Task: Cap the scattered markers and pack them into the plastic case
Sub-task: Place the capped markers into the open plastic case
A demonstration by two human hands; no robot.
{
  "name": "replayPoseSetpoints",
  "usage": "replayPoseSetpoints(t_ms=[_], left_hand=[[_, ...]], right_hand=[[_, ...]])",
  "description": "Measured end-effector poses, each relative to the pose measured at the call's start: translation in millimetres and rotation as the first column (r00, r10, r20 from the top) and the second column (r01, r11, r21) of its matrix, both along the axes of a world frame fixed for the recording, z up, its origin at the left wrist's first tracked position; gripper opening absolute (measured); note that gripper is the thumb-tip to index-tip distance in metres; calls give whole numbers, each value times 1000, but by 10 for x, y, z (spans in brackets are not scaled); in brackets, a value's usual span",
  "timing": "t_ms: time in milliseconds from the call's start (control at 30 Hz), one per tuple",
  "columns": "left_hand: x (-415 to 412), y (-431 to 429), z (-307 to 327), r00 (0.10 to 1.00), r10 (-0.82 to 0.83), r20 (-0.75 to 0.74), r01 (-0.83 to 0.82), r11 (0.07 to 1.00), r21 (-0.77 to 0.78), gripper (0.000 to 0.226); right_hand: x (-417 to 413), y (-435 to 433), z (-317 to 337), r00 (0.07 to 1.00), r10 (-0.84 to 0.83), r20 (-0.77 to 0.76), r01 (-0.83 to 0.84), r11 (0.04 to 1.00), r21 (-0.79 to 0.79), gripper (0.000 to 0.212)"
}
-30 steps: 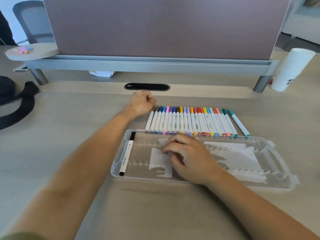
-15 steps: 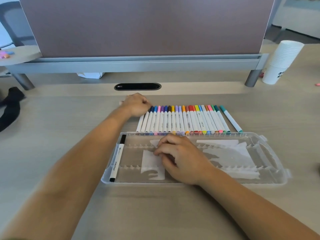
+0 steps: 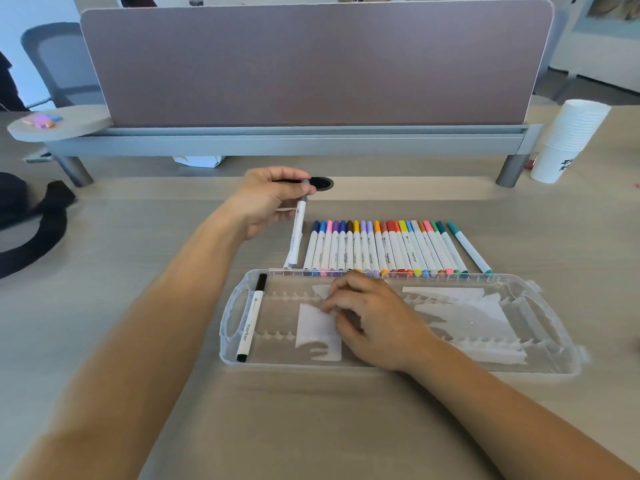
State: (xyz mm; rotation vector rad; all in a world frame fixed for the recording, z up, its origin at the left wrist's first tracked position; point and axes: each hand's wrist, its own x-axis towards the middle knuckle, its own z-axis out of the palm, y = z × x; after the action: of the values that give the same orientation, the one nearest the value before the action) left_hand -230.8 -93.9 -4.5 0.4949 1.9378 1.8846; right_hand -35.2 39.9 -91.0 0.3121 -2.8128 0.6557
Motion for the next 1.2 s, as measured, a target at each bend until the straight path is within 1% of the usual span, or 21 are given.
replayPoseSetpoints(t_ms=[100, 200, 267, 367, 500, 600, 667, 733, 800, 867, 933, 1033, 1200], left_hand=[[148, -155, 115, 999, 43, -20, -43, 999, -14, 19], [293, -327, 135, 999, 42, -27, -44, 997, -60, 17], [380, -418, 93, 1000, 11, -17, -13, 994, -107, 16], [473, -533, -12, 1000, -26, 14, 28, 981, -191, 17], [526, -652, -215, 997, -15, 73, 35, 961, -274, 22], [547, -660, -354, 998, -26, 51, 44, 926, -375, 19], [528, -648, -405, 999, -36, 9, 36, 899, -437, 17], [497, -650, -420, 995, -65, -75, 18, 860, -510, 17], [472, -665, -413, 976, -132, -176, 0, 800, -601, 20], [464, -695, -388, 954, -194, -227, -5, 750, -661, 24], [445, -728, -364, 943, -235, -235, 5, 717, -697, 27], [387, -775, -352, 940, -275, -200, 52, 697, -715, 34], [288, -820, -401, 931, -281, -235, -9, 623, -782, 35]], right_hand=[[6, -18, 34, 1000, -7, -31, 6, 1000, -30, 24], [-6, -80, 147, 995, -21, -100, 15, 998, -62, 26], [-21, -181, 228, 989, 13, -144, -20, 999, -45, 30], [-51, -383, 262, 981, 114, -160, -108, 993, 42, 37], [-113, -563, 146, 976, 208, -63, -197, 969, 148, 41], [-144, -606, 69, 975, 221, -5, -217, 959, 183, 40], [-154, -598, 50, 975, 221, 18, -221, 960, 170, 40], [-155, -591, 43, 972, 229, 45, -233, 957, 173, 44], [-151, -598, 39, 969, 233, 81, -245, 952, 186, 52], [-153, -599, 35, 966, 231, 113, -250, 946, 206, 55], [-149, -582, 49, 965, 219, 146, -247, 943, 222, 51], [-150, -561, 78, 961, 196, 197, -241, 940, 242, 45], [-152, -567, 91, 954, 174, 244, -239, 933, 268, 46]])
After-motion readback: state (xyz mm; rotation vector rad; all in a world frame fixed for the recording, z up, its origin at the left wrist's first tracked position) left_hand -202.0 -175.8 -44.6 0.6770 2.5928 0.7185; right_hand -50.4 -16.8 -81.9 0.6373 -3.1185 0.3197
